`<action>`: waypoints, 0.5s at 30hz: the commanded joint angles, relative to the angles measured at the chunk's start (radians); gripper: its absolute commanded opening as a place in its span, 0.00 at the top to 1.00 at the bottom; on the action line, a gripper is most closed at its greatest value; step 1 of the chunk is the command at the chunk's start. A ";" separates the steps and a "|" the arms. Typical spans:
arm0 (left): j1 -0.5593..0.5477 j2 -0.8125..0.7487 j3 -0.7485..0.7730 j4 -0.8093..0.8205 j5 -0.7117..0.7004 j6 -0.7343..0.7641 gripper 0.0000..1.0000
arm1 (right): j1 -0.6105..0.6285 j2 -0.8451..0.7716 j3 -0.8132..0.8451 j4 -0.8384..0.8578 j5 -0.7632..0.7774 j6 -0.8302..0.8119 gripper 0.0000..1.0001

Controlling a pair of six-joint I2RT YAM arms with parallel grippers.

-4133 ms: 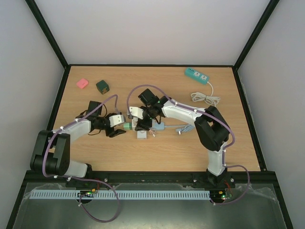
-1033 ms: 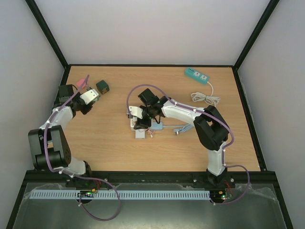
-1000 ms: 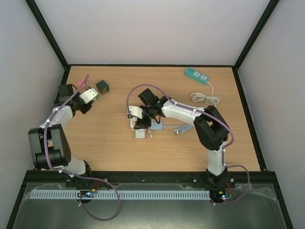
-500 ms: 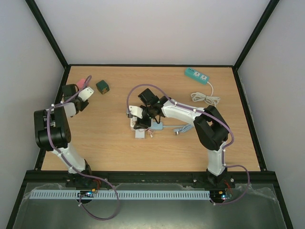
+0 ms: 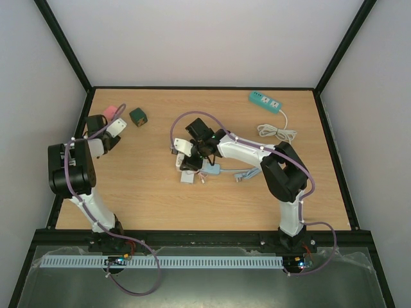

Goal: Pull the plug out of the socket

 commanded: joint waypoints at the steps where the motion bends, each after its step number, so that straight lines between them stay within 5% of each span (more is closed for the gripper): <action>1: 0.005 -0.020 -0.027 -0.003 0.034 0.004 0.34 | -0.035 0.051 0.021 0.013 0.174 0.051 0.81; 6: 0.003 -0.105 -0.074 -0.012 0.101 -0.004 0.18 | -0.058 0.078 0.045 0.033 0.193 0.087 0.81; 15: -0.027 -0.352 -0.202 -0.066 0.299 0.007 0.10 | -0.126 0.127 0.095 0.039 0.193 0.121 0.81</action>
